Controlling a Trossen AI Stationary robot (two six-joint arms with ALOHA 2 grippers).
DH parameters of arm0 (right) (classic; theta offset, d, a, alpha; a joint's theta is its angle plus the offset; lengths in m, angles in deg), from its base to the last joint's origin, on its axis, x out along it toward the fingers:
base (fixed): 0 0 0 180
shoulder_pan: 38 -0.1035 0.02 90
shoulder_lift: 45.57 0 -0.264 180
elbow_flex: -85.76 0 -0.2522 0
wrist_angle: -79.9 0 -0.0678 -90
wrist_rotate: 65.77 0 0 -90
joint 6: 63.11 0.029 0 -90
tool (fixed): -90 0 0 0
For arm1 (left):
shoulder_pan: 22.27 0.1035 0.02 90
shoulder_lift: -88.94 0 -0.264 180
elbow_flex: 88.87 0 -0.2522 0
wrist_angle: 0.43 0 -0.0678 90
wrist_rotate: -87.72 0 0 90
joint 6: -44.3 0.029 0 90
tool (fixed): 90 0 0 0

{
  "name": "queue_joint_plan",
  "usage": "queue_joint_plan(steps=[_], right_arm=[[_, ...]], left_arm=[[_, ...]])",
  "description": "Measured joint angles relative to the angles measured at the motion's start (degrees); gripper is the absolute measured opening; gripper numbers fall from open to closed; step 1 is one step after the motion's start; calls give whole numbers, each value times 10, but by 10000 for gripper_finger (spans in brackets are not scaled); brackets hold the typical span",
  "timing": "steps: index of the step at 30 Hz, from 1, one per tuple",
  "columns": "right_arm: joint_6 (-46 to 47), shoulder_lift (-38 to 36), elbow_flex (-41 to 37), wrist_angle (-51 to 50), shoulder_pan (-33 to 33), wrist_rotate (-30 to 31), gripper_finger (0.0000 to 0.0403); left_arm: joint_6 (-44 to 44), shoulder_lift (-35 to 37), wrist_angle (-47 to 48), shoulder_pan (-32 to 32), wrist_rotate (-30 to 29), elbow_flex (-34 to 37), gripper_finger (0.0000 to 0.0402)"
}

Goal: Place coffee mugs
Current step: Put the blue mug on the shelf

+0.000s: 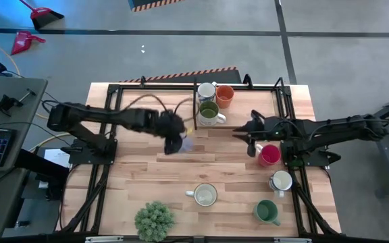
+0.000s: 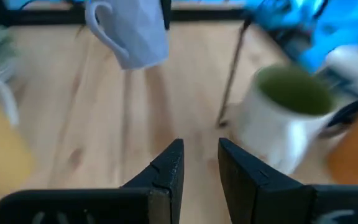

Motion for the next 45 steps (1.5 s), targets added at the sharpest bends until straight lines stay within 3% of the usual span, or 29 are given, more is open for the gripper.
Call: queue_joint_plan(steps=[5,11,16,23,31,45], right_arm=[[-37,-73,0,24,0,64,78],[-18,-145,0,5,0,60,78],[4,-162,0,-13,0,48,78],[5,-163,0,-54,0,65,78],[-7,-163,0,-58,0,83,78],[-4,-163,0,-55,0,88,78]], left_arm=[[71,-8,1,44,-3,-61,8],[139,-60,15,84,-3,-152,8],[157,-133,65,100,9,-250,8],[170,-222,98,76,33,-347,8],[161,-294,104,45,76,-394,8],[159,-384,94,10,79,-399,8]])
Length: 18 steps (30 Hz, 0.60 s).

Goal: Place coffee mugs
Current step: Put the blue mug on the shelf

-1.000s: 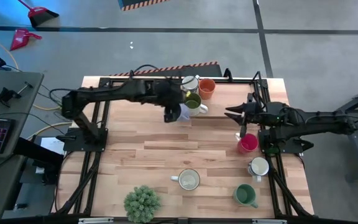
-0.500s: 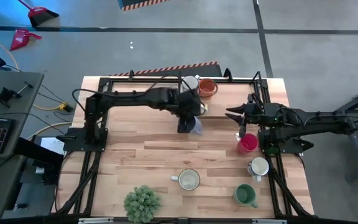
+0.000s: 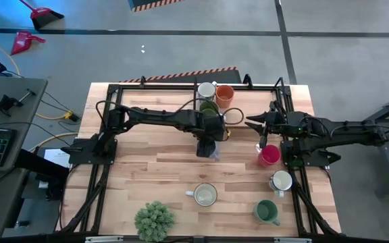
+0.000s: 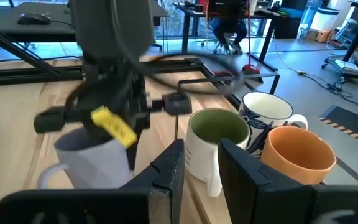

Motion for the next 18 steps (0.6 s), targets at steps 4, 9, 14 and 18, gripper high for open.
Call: queue_joint_plan(steps=[4,9,14,18], right_arm=[[1,0,0,0,0,-2,78],[1,0,0,0,0,-2,78],[1,0,0,0,0,-3,78],[10,0,0,9,0,-4,78]], left_arm=[[2,-15,1,-5,3,0,8],[2,-18,-7,-6,21,0,8],[-12,-22,-9,-7,26,1,8],[-28,-22,-22,-7,26,16,8]])
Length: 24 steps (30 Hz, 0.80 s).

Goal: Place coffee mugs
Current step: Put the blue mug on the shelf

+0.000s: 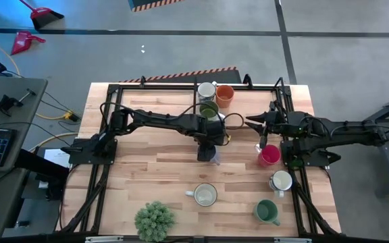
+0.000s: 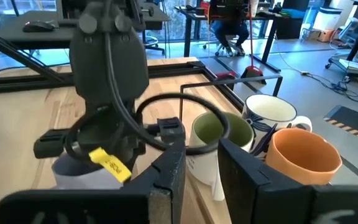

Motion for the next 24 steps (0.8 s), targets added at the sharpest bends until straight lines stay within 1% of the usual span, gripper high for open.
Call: queue_joint_plan(steps=[5,14,18,24], right_arm=[[-13,0,0,0,0,0,78],[-9,0,0,17,0,0,78],[-9,0,0,20,0,0,78],[-9,0,0,20,0,-1,78]], left_arm=[[17,0,5,-7,6,0,8],[-13,-4,16,-12,23,0,8],[9,-11,33,-20,23,1,8],[9,-17,12,-22,25,0,8]])
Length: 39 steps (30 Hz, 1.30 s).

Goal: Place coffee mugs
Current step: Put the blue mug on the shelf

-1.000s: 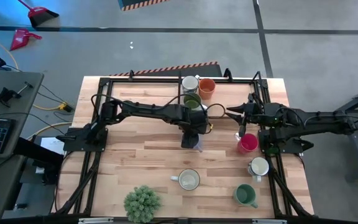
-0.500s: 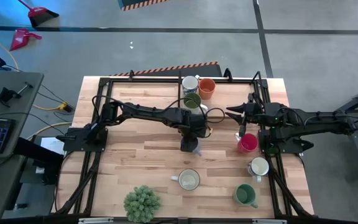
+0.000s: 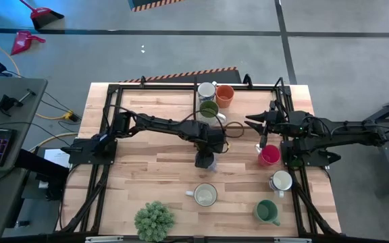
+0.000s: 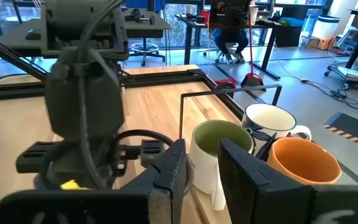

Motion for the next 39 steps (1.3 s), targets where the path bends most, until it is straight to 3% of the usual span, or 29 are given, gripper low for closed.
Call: queue_joint_plan(steps=[11,25,32,39], right_arm=[[-1,0,0,-4,0,-5,78],[14,0,0,-30,0,-11,78],[10,0,0,-34,0,-11,78],[2,0,0,-34,0,-43,78]], left_arm=[[1,1,-7,2,-20,-5,72],[12,3,87,2,-26,-112,114],[24,45,188,10,-28,-159,119],[-60,122,347,33,-62,-152,115]])
